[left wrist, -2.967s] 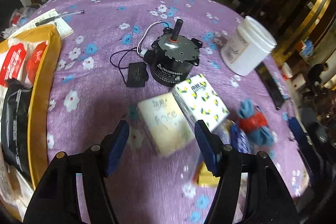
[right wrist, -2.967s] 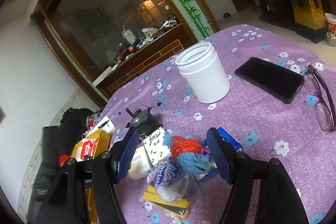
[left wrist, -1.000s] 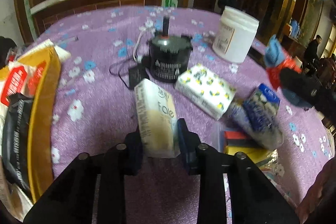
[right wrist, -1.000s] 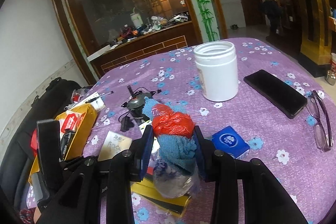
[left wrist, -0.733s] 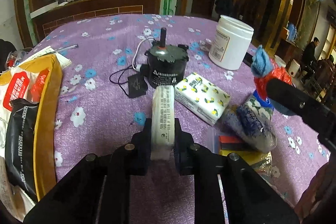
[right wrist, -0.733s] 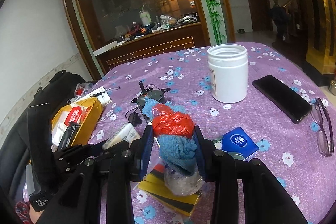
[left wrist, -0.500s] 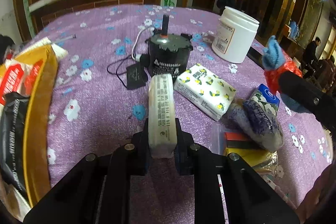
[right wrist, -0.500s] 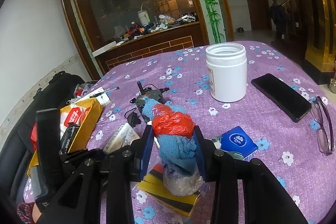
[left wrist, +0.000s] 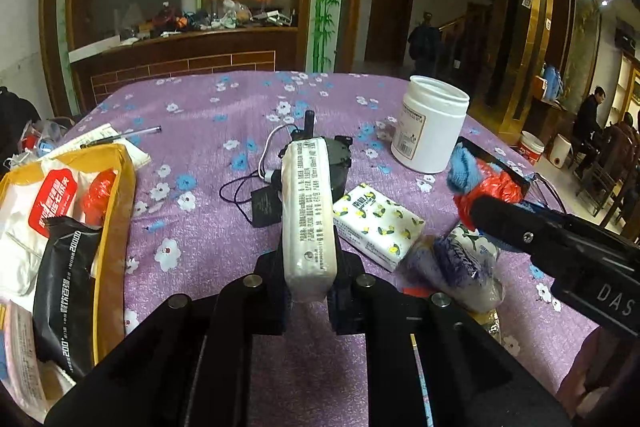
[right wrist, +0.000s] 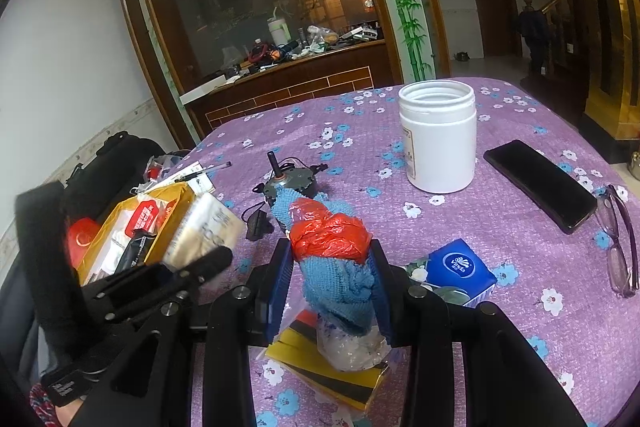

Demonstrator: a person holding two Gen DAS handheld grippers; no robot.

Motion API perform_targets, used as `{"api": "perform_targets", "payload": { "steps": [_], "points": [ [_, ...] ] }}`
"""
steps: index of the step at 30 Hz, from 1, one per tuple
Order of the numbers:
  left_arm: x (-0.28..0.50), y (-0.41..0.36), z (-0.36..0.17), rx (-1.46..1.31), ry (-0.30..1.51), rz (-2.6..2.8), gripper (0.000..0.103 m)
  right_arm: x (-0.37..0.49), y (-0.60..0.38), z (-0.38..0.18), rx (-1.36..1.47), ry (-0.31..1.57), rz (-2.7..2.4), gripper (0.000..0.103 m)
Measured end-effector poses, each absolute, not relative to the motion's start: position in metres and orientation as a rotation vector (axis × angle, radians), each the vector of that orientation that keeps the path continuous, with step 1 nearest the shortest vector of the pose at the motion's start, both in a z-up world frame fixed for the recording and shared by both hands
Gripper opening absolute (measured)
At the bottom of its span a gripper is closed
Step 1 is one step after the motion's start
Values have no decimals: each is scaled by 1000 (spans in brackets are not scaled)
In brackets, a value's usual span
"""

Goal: Organize soft objects
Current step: 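Lift the Face pack and sock bundle off the table with both tools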

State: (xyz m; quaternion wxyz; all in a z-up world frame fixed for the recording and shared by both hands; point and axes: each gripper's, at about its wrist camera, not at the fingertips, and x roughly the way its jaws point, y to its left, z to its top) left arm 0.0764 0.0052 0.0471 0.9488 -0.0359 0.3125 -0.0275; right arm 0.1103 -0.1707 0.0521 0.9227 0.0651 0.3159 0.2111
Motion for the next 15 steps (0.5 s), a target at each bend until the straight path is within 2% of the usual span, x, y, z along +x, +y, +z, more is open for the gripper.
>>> {"api": "perform_targets", "payload": {
  "steps": [15],
  "points": [
    [70,3,50,-62,570,-50,11,104,-159,51,88,652,452,38]
  ]
}}
